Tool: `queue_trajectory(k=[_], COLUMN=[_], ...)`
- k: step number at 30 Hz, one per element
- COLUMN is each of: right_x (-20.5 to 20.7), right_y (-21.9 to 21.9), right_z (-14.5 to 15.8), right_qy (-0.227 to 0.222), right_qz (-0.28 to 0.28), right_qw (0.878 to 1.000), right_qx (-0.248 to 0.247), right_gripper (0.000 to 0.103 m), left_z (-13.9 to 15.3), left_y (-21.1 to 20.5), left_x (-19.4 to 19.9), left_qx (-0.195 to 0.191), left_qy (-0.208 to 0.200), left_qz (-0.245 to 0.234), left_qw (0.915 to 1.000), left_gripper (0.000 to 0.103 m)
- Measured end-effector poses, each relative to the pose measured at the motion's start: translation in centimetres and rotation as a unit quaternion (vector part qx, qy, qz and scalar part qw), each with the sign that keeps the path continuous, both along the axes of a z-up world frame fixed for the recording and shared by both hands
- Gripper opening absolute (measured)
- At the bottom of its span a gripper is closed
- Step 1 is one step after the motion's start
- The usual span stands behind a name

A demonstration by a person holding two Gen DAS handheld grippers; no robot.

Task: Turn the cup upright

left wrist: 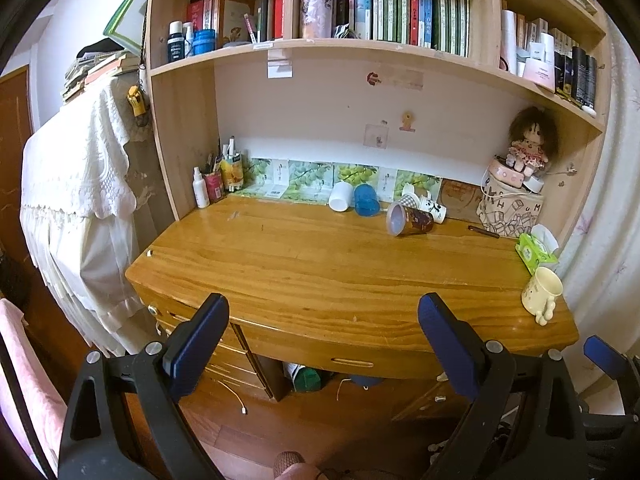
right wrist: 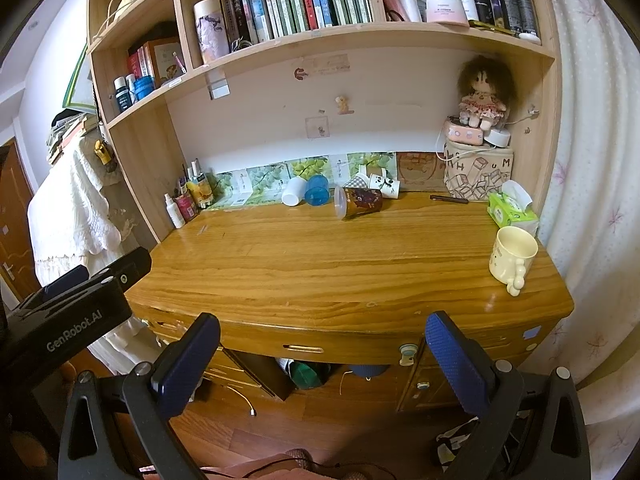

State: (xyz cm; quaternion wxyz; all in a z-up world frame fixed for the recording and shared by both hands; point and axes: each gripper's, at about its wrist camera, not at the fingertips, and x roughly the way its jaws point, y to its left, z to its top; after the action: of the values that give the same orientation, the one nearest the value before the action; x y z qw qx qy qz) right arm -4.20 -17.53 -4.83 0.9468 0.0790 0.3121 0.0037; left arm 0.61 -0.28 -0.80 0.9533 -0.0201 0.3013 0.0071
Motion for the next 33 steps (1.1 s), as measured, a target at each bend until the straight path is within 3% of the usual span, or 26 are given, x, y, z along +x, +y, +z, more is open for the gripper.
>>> queue_trajectory(k=[18, 33], right_x=[-0.7, -0.9], right_y=[0.0, -1.7], right_z=[-0.9, -1.8], right_qy=[0.012, 0.04], right_qz=[-0.004, -0.035], right_qw=[1.0, 0.998], right_qx=[0.009, 0.031], right_gripper=[0.103, 0.103], left_z=[-0.7, -2.3], left_y=[-0.3, -1.1], left_x=[-0.9, 0.7], left_qx=[0.002, -0.008], left_qy=[0.019, 0.077], left_qz=[-0.009, -0.029], left_qw=[0.9998, 0.9966], left_gripper=[0.097, 0.097])
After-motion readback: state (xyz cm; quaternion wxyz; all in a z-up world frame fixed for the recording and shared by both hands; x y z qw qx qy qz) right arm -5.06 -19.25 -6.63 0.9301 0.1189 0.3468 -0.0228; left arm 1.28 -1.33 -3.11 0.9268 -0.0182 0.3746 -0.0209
